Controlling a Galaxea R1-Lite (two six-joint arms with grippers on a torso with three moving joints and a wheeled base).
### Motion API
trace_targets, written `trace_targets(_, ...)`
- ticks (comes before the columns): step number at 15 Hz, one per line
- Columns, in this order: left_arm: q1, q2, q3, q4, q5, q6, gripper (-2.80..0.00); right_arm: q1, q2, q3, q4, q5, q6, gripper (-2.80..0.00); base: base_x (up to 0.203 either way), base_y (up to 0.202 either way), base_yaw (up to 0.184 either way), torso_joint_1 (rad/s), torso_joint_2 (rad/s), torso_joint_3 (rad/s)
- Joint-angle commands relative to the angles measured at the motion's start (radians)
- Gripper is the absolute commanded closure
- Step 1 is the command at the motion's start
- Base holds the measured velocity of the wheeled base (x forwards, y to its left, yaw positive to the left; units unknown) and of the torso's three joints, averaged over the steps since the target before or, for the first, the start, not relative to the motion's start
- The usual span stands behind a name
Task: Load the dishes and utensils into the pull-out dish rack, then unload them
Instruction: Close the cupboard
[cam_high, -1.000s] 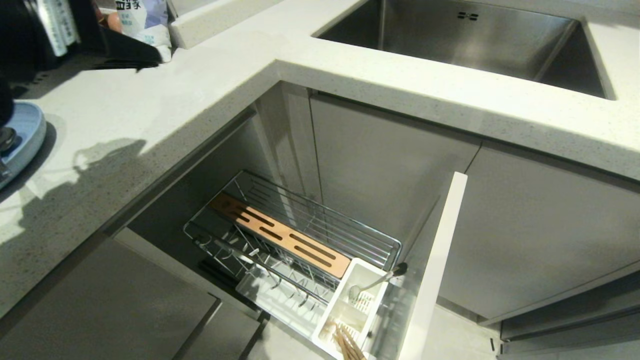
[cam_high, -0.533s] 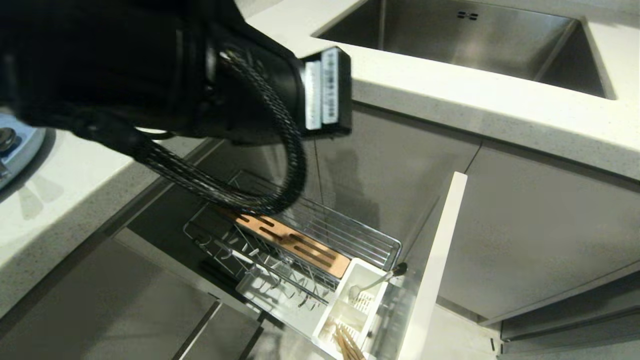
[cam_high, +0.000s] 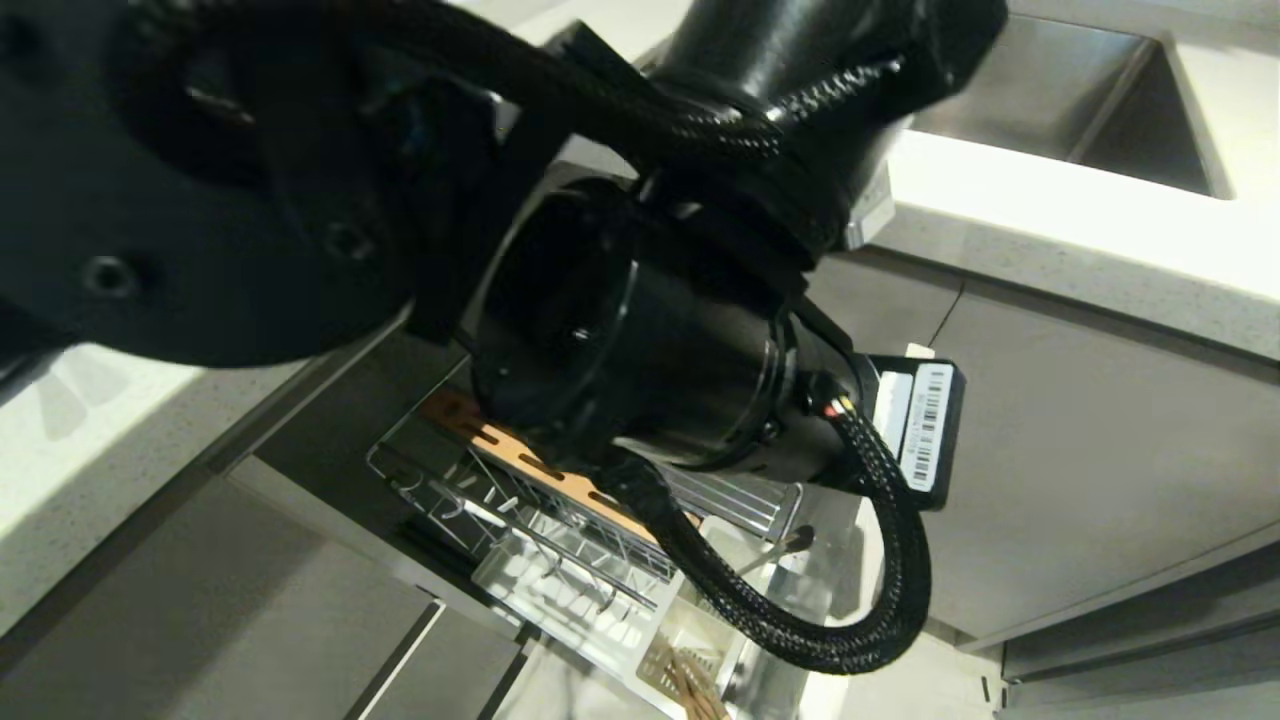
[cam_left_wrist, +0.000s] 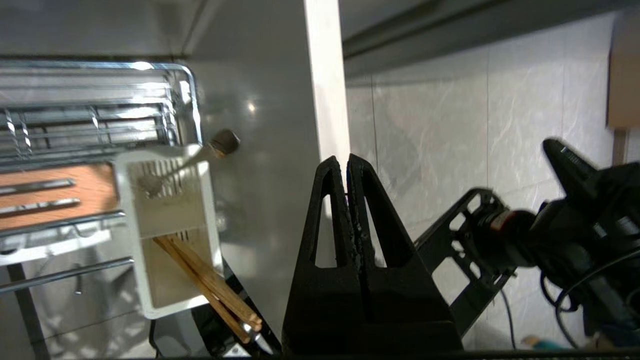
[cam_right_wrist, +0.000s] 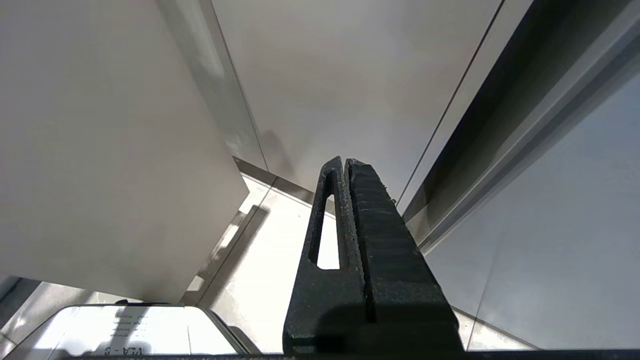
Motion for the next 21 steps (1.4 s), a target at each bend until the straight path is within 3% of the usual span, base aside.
trace_targets(1,-0.022,0.048,-0.001,0.013,-0.010,-0.003,0.00,0.000,0.000,0.000,0.000,0.001,0.000,0.00,0.000,0.000,0.000,0.000,0.00,0.000)
trace_targets(4,-0.041,0.078,-0.001,0.035,-0.050,-0.003,0.00,0.000,0.000,0.000,0.000,0.001,0.000,0.00,0.000,0.000,0.000,0.000,0.00,0.000)
trace_targets(11,-0.034,0.099,-0.001,0.078,-0.031,0.010,0.00,0.000,0.000,0.000,0.000,-0.001,0.000,0.00,0.000,0.000,0.000,0.000,0.00,0.000)
trace_targets(14,-0.009,0.095,-0.001,0.078,0.039,0.038,0.00,0.000,0.000,0.000,0.000,-0.001,0.000,0.00,0.000,0.000,0.000,0.000,0.00,0.000)
trace_targets(18,0.031,0.074,-0.001,0.078,0.085,0.066,0.00,0.000,0.000,0.000,0.000,0.001,0.000,0.00,0.000,0.000,0.000,0.000,0.00,0.000)
trace_targets(21,0.085,0.051,-0.001,0.079,0.191,0.115,0.00,0.000,0.000,0.000,0.000,0.001,0.000,0.00,0.000,0.000,0.000,0.000,0.00,0.000)
